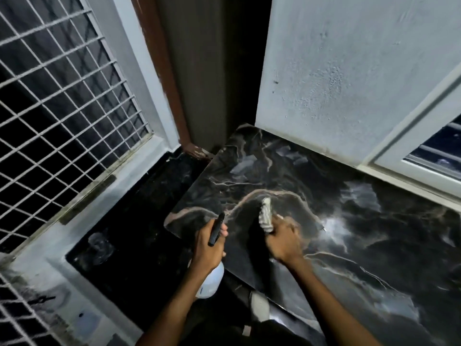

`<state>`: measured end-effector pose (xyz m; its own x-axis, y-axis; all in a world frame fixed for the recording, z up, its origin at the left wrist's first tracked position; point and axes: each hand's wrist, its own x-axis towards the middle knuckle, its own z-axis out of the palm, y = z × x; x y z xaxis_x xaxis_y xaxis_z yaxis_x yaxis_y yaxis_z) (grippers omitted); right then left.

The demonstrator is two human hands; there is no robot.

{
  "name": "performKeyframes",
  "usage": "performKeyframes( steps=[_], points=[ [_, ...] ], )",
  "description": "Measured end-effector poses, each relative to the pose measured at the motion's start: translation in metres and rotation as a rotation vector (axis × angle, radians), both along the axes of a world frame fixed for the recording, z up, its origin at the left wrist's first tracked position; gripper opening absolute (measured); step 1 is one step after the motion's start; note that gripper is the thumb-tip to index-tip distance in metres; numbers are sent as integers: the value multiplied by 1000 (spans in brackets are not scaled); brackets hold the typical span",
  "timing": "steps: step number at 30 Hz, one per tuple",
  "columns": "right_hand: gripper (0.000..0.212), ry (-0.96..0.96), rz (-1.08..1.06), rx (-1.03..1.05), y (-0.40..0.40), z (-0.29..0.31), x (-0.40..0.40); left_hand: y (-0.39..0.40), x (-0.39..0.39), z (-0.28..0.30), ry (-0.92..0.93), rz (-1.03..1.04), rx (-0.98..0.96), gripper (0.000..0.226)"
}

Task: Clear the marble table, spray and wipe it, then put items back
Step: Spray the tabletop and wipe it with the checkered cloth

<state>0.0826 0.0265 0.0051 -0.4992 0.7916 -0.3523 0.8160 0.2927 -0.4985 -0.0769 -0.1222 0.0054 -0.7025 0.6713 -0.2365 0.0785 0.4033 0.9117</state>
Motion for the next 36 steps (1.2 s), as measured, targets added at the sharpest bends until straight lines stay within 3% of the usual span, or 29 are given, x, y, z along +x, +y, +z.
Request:
performKeyframes(
  steps=[3, 5, 11, 15, 17, 26, 36],
  points=[
    [87, -229, 140, -53, -31, -27, -38, -4, -44, -12, 11, -56, -43, 31],
    [95, -210, 18, -103, -54, -44, -58, -9, -77, -24, 24, -146, -77, 30],
    [75, -162, -296, -1, -67, -73, -100, -25, -146, -36, 102, -471, -185, 25],
    [70, -224, -393, 1, -56, -79, -109, -28, -170, -37, 153, -563, -230, 26],
    [70, -259, -403, -20, -54, -84, -110, -24, -176, -35, 154, -569, -287, 16],
    [73, -308, -442, 77, -72, -111, -117, 2, -177, -25, 87, -623, -405, 16],
    [74, -311, -410, 167, -49, -135, -118, 4, -187, -41, 28, -421, -273, 24]
  ],
)
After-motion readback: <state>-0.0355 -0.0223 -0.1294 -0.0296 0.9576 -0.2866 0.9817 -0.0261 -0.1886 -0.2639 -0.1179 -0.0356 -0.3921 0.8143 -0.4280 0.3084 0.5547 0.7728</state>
